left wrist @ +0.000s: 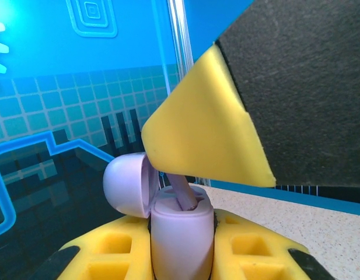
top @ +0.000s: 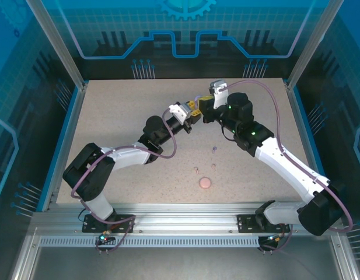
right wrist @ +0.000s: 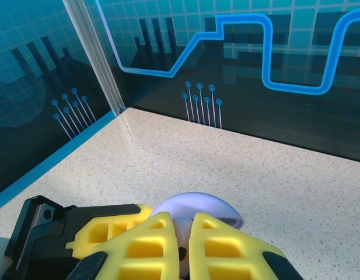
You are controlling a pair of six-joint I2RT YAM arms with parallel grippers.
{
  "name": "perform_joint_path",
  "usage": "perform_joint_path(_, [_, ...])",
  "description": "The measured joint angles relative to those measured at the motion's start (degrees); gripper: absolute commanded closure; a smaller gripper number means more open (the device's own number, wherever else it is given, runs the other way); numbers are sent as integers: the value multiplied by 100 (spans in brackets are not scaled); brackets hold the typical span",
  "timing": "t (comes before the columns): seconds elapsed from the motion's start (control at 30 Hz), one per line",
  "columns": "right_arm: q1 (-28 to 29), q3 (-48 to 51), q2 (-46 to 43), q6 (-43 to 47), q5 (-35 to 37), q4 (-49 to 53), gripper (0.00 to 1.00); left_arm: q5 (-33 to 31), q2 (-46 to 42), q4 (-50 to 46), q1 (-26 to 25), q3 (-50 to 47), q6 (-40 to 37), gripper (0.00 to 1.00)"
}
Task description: Insert the wireless bluetooth earbuds into the charging case
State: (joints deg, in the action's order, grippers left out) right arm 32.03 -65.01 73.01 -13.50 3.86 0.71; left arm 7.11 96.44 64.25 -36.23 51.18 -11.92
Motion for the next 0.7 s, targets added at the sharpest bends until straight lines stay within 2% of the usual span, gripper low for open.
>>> perform_joint_path(0.7, [-22, 57, -387, -625, -308, -111, 91, 195, -372, 72, -17, -87, 264, 100])
